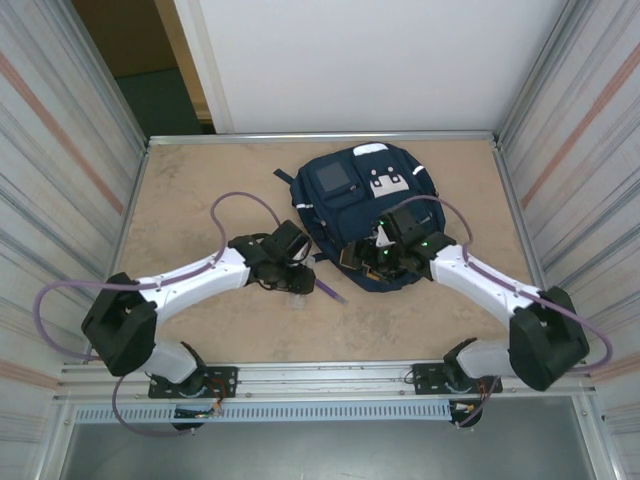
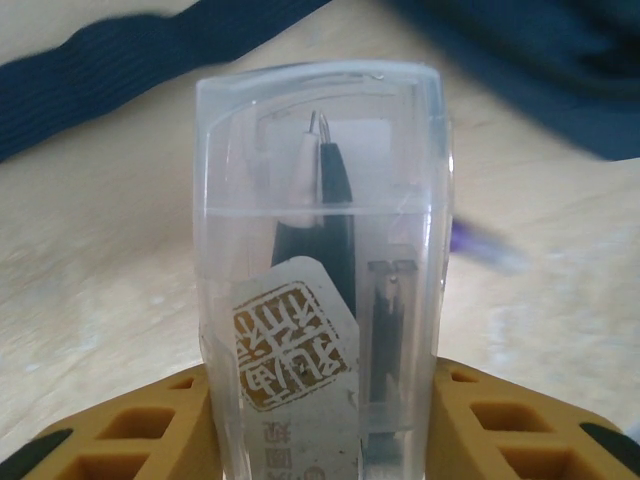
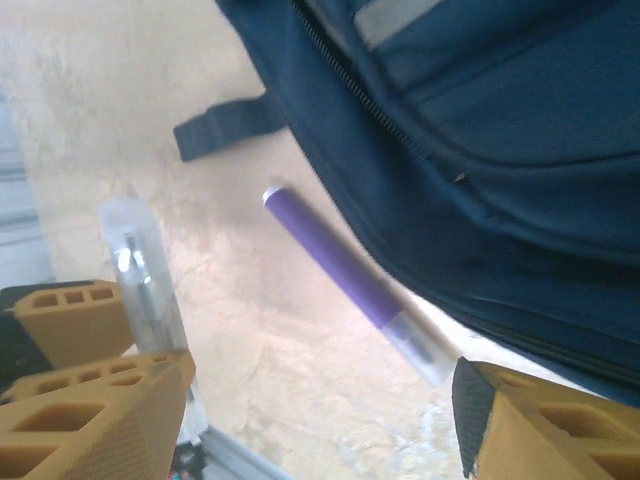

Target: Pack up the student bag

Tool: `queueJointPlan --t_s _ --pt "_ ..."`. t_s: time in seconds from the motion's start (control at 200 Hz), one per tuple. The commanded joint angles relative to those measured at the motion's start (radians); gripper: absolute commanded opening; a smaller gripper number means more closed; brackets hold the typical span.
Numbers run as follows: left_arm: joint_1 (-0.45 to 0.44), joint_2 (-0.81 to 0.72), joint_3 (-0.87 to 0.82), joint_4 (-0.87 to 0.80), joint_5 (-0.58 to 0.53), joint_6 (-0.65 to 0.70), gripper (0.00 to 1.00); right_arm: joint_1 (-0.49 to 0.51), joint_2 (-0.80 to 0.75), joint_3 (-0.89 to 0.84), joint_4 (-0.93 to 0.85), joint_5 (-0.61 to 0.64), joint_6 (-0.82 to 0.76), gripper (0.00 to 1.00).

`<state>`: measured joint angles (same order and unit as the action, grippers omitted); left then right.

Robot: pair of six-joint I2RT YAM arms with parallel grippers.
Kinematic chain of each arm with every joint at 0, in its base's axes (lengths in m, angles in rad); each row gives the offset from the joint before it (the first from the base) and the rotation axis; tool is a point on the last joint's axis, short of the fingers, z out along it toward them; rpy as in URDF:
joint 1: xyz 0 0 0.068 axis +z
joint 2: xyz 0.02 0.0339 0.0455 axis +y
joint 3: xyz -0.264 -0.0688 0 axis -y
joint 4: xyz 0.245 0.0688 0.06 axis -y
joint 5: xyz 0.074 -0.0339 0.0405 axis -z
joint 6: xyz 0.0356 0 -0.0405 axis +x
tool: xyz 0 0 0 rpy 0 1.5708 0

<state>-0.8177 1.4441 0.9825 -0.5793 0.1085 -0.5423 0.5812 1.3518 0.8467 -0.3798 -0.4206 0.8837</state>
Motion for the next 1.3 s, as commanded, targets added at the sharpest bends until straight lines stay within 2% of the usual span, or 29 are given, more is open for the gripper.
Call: queueJointPlan --t_s 0.0,0.115,0.341,0.516,0.581,0.681,0.787,0.872,0.957,1.067,1.203,1.293 --pt "0.0 -0.037 0.024 0.095 0.137 0.022 0.43 0.015 0.044 0.058 0.069 -0.125 0.062 0.7" --pt "-0.001 -0.03 0.042 0.11 0.202 0.015 0.43 0.018 0.06 0.047 0.132 -0.127 0.089 0.69" --pt "-0.003 0.002 0.064 0.141 0.24 -0.01 0.43 0.019 0.072 0.035 0.185 -0.149 0.127 0.68" --pt "-0.015 0.038 0.098 0.153 0.27 -0.017 0.43 0.016 0.082 0.028 0.214 -0.181 0.135 0.62" --pt "-0.015 0.051 0.107 0.166 0.29 -0.026 0.43 0.017 0.079 0.03 0.218 -0.171 0.135 0.56" --pt "-0.017 0.059 0.116 0.201 0.304 -0.038 0.43 0.017 0.082 0.033 0.201 -0.157 0.135 0.34" --pt "-0.015 0.064 0.131 0.21 0.294 -0.027 0.44 0.02 0.068 0.014 0.225 -0.164 0.135 0.28" --pt "-0.014 0.07 0.132 0.237 0.31 -0.009 0.52 0.007 0.053 0.012 0.202 -0.153 0.118 0.21" --pt "-0.011 0.067 0.135 0.276 0.342 -0.007 0.61 -0.032 0.02 0.0 0.185 -0.159 0.115 0.15" --pt "-0.008 0.044 0.136 0.317 0.342 0.012 0.72 -0.113 -0.043 -0.033 0.162 -0.165 0.107 0.13" --pt "0.011 0.026 0.162 0.341 0.34 0.044 0.74 -0.268 -0.139 -0.045 0.065 -0.196 0.05 0.13" --pt "0.007 0.051 0.191 0.354 0.327 0.172 0.75 -0.407 -0.211 -0.051 -0.018 -0.199 -0.017 0.14"
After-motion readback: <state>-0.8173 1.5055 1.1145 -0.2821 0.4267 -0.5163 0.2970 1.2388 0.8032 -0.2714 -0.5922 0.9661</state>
